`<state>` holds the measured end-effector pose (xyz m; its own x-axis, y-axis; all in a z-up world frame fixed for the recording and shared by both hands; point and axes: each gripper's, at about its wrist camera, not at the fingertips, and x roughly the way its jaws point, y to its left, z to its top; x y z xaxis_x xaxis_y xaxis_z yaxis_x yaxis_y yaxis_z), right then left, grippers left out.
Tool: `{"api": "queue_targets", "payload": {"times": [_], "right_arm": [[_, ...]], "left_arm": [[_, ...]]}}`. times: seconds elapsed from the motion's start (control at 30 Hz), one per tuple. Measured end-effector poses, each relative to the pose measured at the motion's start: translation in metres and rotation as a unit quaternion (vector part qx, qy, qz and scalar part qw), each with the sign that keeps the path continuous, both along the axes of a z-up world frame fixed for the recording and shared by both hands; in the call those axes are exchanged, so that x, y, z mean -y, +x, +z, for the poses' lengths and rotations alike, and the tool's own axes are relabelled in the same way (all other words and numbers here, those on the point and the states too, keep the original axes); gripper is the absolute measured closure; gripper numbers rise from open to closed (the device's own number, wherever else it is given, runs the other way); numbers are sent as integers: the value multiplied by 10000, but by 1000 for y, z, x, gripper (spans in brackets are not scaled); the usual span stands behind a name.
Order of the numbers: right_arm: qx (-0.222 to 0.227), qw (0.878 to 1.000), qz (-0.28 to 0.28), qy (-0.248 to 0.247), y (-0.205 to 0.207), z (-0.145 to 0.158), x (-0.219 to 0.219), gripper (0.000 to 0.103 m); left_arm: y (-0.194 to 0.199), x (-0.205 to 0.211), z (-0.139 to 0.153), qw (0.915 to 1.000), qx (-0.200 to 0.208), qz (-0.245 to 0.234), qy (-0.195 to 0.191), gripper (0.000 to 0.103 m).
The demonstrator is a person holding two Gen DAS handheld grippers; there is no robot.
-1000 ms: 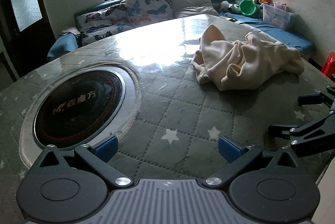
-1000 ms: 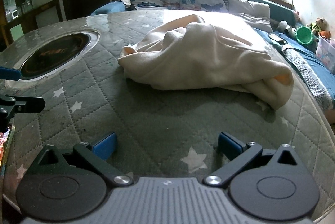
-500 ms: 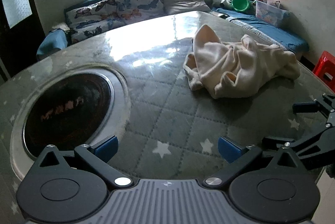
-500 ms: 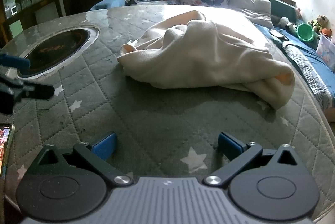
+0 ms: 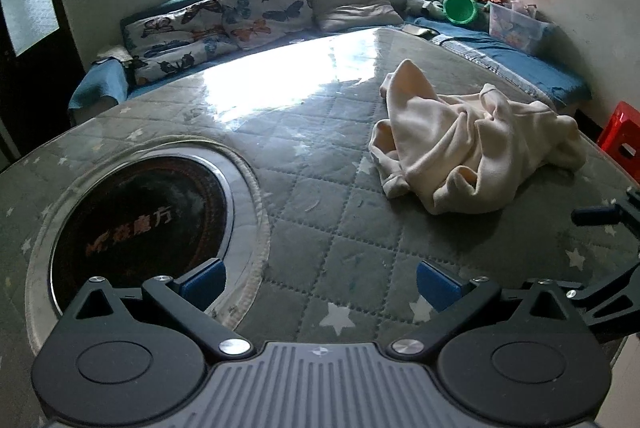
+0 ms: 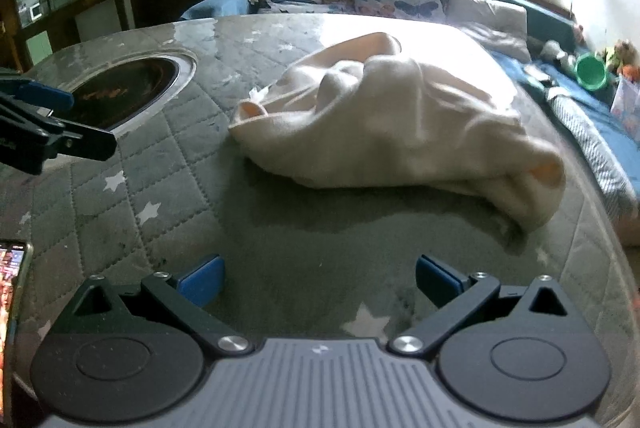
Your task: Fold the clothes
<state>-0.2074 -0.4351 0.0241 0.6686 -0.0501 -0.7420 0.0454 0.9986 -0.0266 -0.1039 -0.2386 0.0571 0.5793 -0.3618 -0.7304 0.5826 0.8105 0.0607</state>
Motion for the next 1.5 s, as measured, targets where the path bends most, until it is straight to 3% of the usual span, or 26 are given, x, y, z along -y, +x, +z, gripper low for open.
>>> {"api": "queue_targets", "payload": {"times": [0.3,1.0,1.27,1.5], "right_arm": [[194,9997,59,-166,17,14,5,5],[696,9973,-21,-212,61,49,34,14],[712,9973,-124,-156,88,51,47,24],[498,9983,-276,154,106,45,63,48]], "left_arm": [[16,17,-5,9998,-132,-159,-3,0],[48,60,10,9989,28,-467,-22,0],[58,72,10,9985,-25,-538,-6,0],[61,79,11,9980,0,-625,-17,1]]}}
